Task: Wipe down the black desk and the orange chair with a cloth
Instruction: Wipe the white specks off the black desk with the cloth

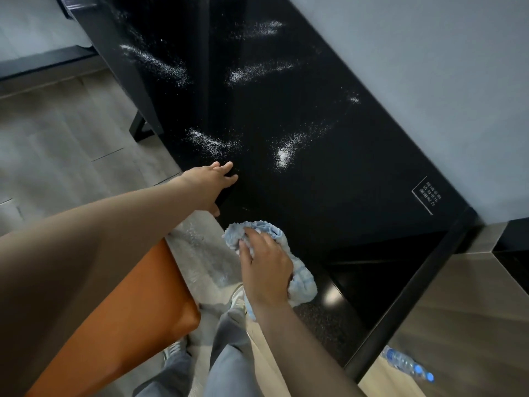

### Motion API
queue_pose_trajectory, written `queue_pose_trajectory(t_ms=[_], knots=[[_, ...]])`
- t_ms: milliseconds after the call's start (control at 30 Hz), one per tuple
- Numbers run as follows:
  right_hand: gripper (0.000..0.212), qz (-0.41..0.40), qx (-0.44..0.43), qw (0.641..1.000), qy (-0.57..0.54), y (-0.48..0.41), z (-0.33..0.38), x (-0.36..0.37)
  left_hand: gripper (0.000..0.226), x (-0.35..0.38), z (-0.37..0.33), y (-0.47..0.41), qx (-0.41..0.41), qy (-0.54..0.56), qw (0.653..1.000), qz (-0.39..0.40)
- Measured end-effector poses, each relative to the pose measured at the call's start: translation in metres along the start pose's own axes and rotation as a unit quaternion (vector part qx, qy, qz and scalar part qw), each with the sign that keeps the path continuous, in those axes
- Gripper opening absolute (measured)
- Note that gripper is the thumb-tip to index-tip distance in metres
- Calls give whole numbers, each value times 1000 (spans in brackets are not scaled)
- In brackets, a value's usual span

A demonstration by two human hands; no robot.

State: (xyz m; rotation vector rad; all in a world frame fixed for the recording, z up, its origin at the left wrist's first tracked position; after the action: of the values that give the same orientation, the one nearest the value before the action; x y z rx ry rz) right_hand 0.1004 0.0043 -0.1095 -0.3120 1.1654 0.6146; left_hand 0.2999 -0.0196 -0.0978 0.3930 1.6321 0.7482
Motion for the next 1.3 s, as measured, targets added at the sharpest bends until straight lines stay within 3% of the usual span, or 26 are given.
queue_pose_trajectory(t_ms=[400, 567, 867, 1100, 1300], knots=[[33, 71, -29, 997, -26, 24, 28, 2, 96, 2, 10, 2, 29, -12, 1000, 1], [32, 8, 3, 997, -83, 6, 21, -27, 94, 1, 14, -1, 40, 3, 999, -4], [31, -98, 58, 991, -70, -71, -23, -84, 84, -18, 3, -7, 20, 38, 999, 14], [28, -116, 57, 990, -62, -142, -75, -113, 67, -41, -1, -32, -11, 152, 985, -87], [28, -127, 59, 989, -47, -215, -127, -135, 68, -67, -10, -70, -23, 177, 974, -141]])
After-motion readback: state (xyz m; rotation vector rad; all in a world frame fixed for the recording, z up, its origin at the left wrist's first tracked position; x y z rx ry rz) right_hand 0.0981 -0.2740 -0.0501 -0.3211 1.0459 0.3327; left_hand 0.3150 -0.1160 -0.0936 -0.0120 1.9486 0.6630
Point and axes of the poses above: each hand's wrist, its own y-axis away from the middle knuckle, its own x-axis out of the palm, z = x × y, the point moved 2 cm from there along -y, towards the middle knuckle, and after that the axes turned 3 degrees about z, right-handed, at the moved point
